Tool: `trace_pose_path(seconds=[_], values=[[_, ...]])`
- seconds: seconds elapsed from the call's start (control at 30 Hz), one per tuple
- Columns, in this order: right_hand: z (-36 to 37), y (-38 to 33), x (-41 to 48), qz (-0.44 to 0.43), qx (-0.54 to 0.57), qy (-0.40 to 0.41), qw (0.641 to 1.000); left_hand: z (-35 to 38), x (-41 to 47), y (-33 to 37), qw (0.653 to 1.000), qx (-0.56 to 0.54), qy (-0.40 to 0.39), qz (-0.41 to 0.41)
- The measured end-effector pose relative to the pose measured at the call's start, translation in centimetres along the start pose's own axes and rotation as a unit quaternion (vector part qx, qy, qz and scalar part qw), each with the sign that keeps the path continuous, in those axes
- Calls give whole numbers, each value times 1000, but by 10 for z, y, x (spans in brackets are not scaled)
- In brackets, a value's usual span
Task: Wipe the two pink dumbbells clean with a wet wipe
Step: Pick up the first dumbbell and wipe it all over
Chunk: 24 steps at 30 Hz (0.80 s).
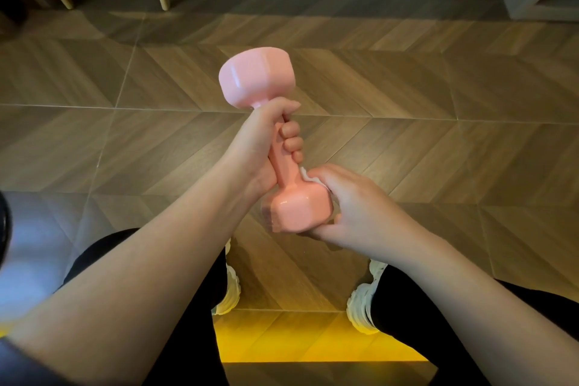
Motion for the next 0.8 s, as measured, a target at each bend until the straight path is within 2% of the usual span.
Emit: trace_pose_path(seconds=[0.07, 0.17, 0.3, 0.4, 0.57, 0.7, 0.8], values=[[5, 3, 2, 9, -13, -15, 1000, 1, 0, -2, 1000, 22, -3, 2], [-7, -4, -2, -48, -100, 67, 992, -1, 0, 2, 999, 42, 10, 26], [-21, -6, -8, -65, -116, 143, 981, -9, -1, 4, 998, 33, 46, 25], [-20, -6, -5, -58, -120, 130, 982, -13, 0, 0, 998, 27, 55, -1], [-6, -1, 1, -40, -103, 50, 993, -16, 0, -2, 998, 16, 52, 4], [-13, -7, -2, -82, -147, 106, 980, -13, 2, 1, 998, 15, 51, 20], [-14, -11, -5, -118, -188, 138, 965, -14, 4, -5, 998, 27, 65, -6]])
Point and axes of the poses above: each hand's wrist, its own x-axis towards the middle knuckle, its own z-axis out of the palm, y = z × x, the point moved 9 cm from there along x, towards the middle knuckle, and after that the axes turned 14 degrees about x, right-handed, at the moved point
